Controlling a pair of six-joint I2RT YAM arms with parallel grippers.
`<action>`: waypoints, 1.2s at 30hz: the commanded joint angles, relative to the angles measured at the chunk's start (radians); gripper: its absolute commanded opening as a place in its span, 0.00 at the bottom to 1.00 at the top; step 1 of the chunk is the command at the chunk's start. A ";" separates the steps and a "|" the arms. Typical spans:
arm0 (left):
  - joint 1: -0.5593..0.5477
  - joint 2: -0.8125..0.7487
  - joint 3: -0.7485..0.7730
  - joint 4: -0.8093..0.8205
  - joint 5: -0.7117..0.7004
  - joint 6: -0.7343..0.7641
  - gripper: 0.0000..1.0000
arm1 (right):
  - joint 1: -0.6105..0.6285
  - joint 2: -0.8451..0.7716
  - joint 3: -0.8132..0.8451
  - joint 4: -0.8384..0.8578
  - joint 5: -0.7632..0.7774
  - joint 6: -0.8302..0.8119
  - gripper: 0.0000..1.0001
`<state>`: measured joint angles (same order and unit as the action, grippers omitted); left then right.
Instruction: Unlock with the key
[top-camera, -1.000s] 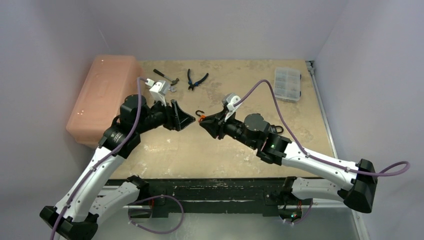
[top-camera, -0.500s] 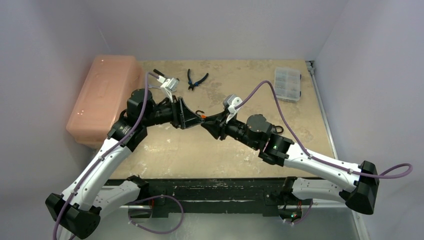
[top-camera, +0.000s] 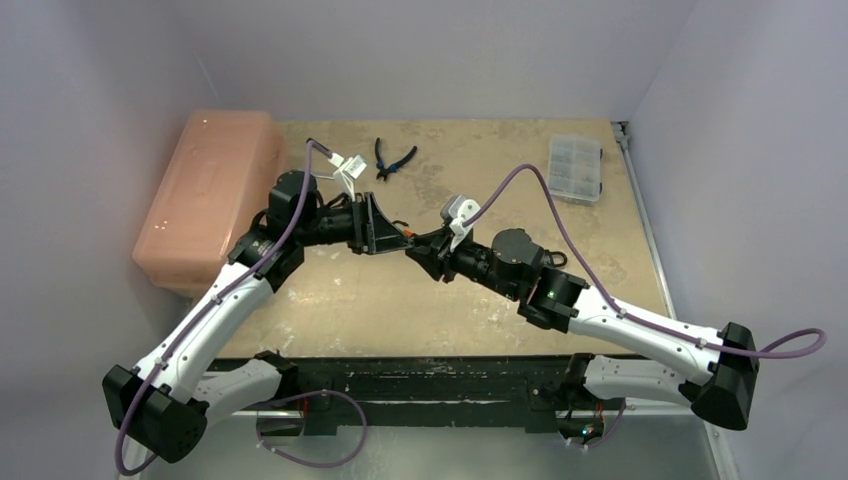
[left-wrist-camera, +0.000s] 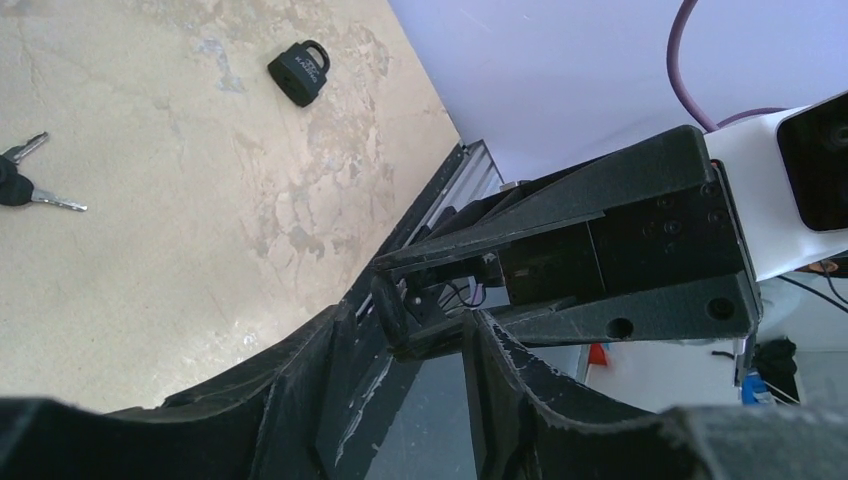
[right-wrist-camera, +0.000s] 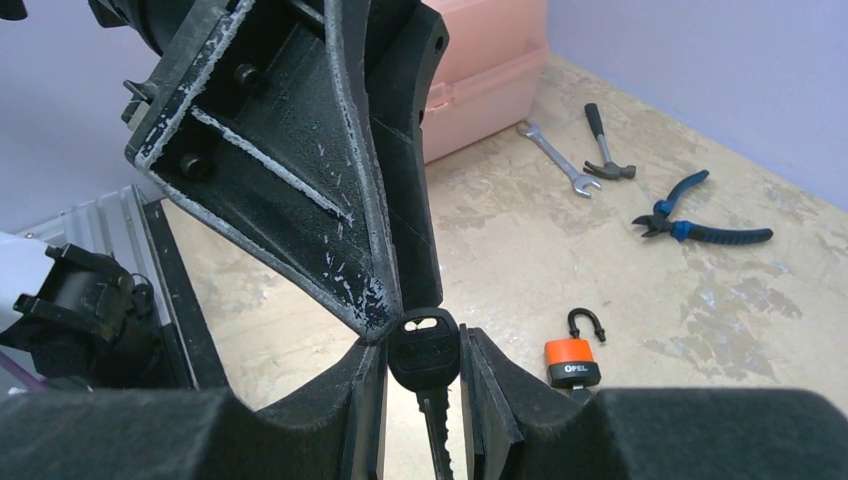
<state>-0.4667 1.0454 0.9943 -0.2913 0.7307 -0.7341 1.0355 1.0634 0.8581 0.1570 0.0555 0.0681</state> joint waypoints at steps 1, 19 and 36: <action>0.002 0.020 -0.004 0.052 0.041 -0.049 0.46 | 0.005 -0.027 0.013 0.071 -0.053 -0.042 0.18; 0.002 0.064 -0.016 0.026 0.075 -0.072 0.11 | 0.006 -0.004 0.031 0.074 -0.070 -0.063 0.18; 0.002 -0.010 0.011 0.017 -0.055 -0.036 0.00 | 0.003 -0.083 0.013 -0.107 -0.054 -0.079 0.80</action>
<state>-0.4656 1.0668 0.9833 -0.2981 0.6991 -0.7948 1.0370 1.0374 0.8581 0.1192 0.0074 0.0238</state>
